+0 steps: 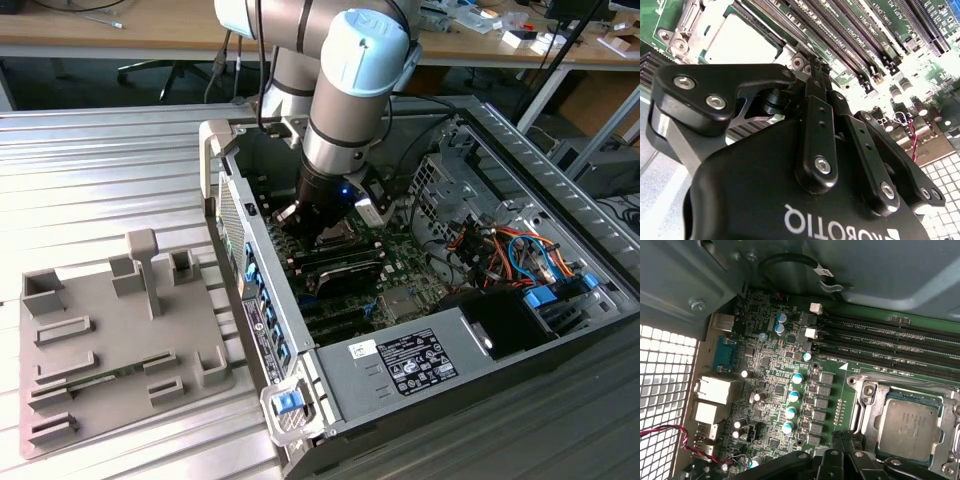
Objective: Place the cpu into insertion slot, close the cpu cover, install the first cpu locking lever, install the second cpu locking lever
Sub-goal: 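Install the second cpu locking lever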
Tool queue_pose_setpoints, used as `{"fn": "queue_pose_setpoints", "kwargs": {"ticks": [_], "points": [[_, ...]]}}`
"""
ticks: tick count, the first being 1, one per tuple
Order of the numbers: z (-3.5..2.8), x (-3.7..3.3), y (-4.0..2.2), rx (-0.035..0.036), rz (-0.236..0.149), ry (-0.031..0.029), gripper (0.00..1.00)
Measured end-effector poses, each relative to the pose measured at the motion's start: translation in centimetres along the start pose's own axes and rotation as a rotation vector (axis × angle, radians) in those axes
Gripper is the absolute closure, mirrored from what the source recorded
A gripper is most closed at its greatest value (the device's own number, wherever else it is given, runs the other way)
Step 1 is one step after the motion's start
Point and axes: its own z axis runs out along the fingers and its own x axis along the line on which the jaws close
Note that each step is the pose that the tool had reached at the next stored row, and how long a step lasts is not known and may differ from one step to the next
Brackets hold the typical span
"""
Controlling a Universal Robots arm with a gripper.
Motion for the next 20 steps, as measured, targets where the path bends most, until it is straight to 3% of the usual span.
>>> {"fn": "queue_pose_setpoints", "kwargs": {"ticks": [6,14,20], "points": [[-0.20,-0.08,0.20,-0.0087,-0.025,-0.0023,0.89],[-2.36,-0.13,0.27,-0.0076,-0.027,-0.0005,0.89],[-3.13,-0.21,0.29,-0.0075,-0.027,-0.0005,0.89]]}}
